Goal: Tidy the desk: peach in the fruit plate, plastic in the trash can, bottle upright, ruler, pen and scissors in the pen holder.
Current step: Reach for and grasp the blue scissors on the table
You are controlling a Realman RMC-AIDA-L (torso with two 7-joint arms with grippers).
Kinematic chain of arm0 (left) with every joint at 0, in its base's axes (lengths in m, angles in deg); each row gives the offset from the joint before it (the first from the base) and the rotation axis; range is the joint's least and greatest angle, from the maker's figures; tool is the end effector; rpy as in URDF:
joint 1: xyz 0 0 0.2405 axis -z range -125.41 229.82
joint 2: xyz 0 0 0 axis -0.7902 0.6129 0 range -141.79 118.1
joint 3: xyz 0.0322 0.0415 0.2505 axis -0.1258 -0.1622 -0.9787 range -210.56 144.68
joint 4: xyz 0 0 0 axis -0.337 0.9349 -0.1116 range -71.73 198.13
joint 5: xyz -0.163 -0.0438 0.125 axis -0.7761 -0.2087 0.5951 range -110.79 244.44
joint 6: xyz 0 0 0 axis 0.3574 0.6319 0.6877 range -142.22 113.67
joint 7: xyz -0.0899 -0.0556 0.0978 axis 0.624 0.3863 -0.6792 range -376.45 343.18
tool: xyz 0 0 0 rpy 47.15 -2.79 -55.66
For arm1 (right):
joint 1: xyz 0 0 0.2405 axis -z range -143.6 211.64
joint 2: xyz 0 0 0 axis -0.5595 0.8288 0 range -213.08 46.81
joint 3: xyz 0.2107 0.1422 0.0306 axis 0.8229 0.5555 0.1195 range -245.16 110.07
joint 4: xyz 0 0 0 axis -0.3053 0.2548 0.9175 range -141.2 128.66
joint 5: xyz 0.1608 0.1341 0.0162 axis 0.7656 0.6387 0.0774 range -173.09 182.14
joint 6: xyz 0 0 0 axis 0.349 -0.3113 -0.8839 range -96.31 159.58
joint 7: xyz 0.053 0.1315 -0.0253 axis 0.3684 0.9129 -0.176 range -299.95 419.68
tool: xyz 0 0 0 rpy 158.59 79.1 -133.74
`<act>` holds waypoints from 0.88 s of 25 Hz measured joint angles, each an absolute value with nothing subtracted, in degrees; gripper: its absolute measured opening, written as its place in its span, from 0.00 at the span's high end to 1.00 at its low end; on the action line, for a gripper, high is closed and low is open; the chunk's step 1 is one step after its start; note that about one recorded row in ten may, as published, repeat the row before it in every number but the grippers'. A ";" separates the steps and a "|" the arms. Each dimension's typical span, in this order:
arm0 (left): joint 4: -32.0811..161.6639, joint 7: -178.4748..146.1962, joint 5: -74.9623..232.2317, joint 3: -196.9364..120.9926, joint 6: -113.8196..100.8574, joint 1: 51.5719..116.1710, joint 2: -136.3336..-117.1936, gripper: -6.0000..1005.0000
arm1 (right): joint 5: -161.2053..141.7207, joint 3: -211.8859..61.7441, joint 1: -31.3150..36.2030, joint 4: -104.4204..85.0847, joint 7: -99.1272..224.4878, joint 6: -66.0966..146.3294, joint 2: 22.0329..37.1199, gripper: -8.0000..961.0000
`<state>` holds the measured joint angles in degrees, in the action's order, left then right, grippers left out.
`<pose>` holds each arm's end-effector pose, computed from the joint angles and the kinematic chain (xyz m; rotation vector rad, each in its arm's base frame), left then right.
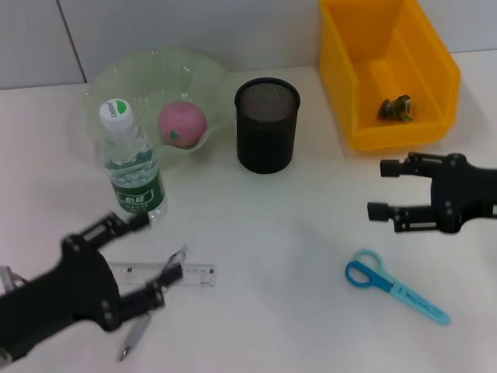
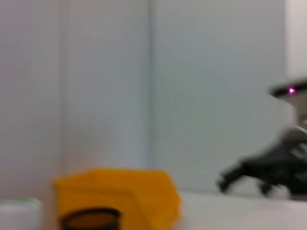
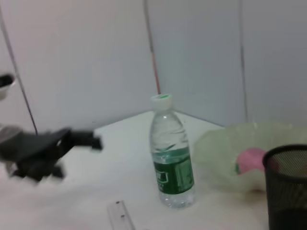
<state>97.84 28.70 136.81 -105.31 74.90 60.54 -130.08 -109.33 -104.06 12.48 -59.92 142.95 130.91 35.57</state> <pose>-0.2851 0.2384 -0.0205 -2.4665 -0.2145 -1.0016 0.2805 0.2974 0.0563 -2.6754 0.5676 0.6666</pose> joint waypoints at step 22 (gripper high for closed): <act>101.20 30.04 145.57 -105.34 77.60 59.36 -130.15 0.21 | -148.29 -127.71 1.52 -100.70 200.73 150.79 35.57 0.17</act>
<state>101.20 30.04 145.57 -105.34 77.60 59.36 -130.15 -148.29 -127.71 1.52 -100.70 200.73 150.79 35.57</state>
